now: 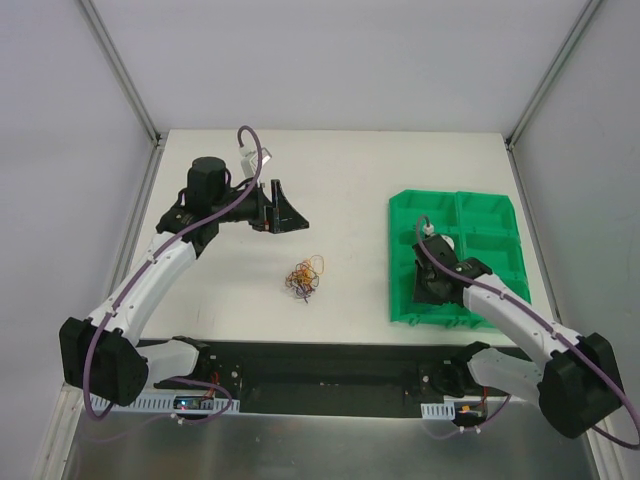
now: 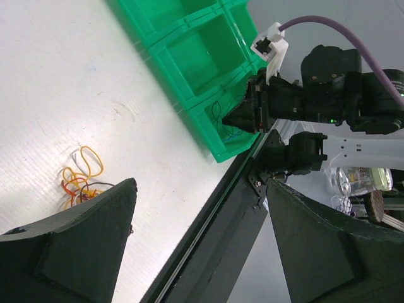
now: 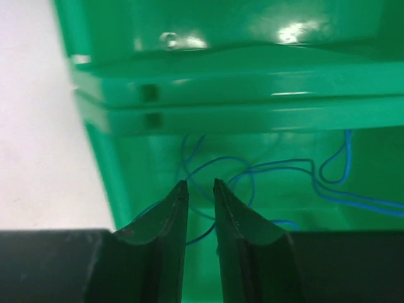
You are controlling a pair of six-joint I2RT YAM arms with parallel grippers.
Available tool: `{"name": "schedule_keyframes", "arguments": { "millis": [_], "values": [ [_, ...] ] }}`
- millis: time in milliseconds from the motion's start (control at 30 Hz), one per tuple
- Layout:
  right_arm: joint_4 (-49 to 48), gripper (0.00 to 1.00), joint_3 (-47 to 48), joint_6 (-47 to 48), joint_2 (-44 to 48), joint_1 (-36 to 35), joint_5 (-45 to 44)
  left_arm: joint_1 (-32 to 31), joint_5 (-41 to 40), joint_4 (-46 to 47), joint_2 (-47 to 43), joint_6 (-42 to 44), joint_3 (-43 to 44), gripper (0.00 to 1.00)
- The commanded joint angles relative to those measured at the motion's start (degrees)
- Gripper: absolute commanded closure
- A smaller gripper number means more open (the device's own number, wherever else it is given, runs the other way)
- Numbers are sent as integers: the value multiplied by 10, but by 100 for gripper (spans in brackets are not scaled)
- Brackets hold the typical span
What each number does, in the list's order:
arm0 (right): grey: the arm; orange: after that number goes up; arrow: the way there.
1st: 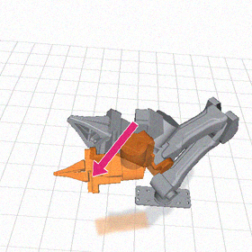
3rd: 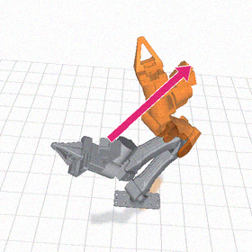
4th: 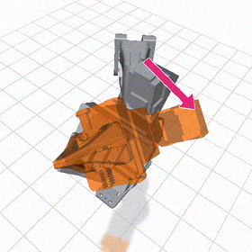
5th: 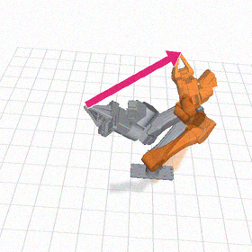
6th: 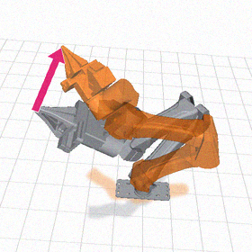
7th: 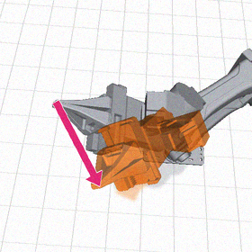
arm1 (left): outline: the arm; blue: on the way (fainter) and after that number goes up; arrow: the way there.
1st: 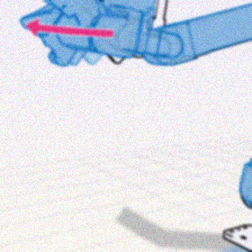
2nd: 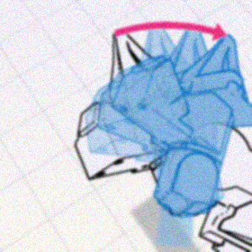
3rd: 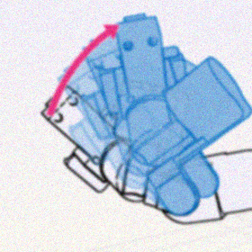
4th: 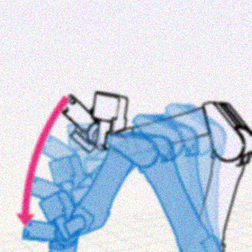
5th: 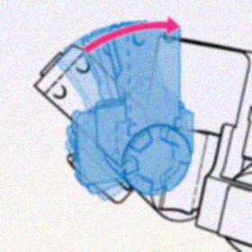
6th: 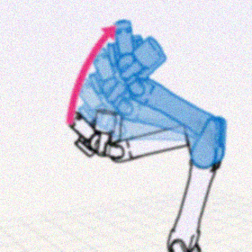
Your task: Untangle the cables
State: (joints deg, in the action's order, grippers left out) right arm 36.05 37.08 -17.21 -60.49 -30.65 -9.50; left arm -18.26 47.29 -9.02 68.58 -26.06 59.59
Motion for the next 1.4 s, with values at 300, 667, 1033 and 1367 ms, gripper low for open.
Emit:
{"name": "schedule_keyframes", "arguments": {
  "millis": [300, 667, 1033, 1367],
  "values": [
    [14, 31, 29, 53, 67, 10, -65, 2, -5, 1, 15, 12, 10, 17],
    [-158, 17, 76, 35, 77, -86, 108, 0, -43, -7, 11, -28, -31, 32],
    [-245, 18, 40, 18, -24, -109, 164, -130, -270, -4, -136, -146, -231, 32],
    [-281, 18, -17, -1, 9, -109, 168, -177, -354, 21, -9, -100, -198, 58]
  ]
}}
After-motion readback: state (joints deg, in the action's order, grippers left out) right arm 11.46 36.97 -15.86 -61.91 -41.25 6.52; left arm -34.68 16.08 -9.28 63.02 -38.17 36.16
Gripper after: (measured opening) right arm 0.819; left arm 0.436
